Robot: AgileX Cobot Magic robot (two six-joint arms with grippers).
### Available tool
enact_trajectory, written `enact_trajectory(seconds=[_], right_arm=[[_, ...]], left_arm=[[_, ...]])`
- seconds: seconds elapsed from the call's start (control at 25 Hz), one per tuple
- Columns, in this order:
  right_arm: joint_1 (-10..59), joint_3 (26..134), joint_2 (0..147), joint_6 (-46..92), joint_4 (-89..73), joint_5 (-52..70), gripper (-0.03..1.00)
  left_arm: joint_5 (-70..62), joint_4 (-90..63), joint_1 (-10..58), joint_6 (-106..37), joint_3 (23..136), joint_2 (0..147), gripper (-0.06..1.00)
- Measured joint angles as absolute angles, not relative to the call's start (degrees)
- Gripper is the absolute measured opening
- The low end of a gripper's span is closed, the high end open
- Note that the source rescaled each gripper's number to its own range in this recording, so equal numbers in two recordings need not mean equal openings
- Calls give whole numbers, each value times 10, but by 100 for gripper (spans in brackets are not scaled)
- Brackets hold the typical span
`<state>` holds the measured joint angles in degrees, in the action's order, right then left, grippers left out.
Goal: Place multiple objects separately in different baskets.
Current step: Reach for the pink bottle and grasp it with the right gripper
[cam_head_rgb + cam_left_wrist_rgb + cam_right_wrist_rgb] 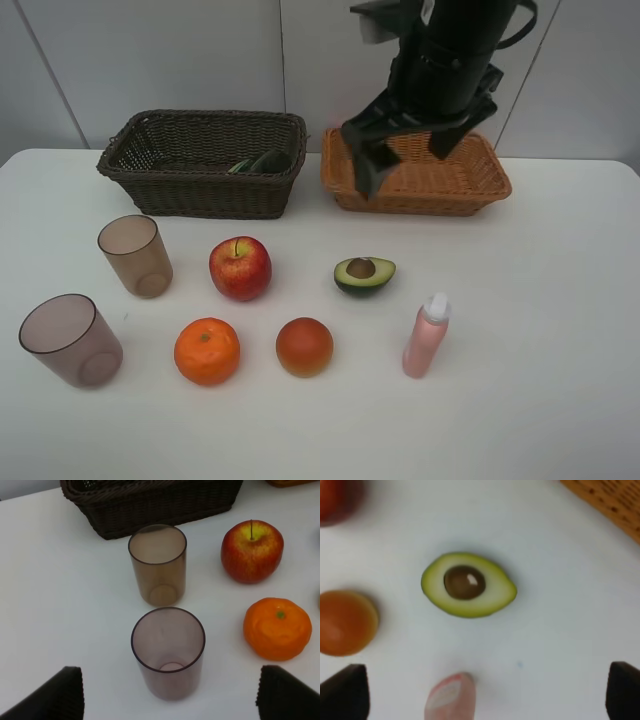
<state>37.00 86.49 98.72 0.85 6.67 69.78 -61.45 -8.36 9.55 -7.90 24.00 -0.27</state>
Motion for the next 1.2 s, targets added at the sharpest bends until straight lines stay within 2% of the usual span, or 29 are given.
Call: enact_trajectory(seconds=[0.16, 0.32, 0.68, 1.04, 1.2], right_arm=[[370, 798, 954, 14, 67, 699, 100], [375, 747, 935, 84, 68, 699, 100], [407, 700, 915, 408, 62, 697, 100], [408, 625, 915, 721, 45, 611, 100], [408, 600, 915, 815, 41, 573, 100]], left_arm=[[-615, -84, 96, -79, 240, -3, 94], [-615, -84, 96, -79, 240, -3, 94], [-615, -84, 96, -79, 240, -3, 94], [-615, -84, 96, -79, 240, -3, 94], [-615, -84, 96, -79, 240, -3, 94]])
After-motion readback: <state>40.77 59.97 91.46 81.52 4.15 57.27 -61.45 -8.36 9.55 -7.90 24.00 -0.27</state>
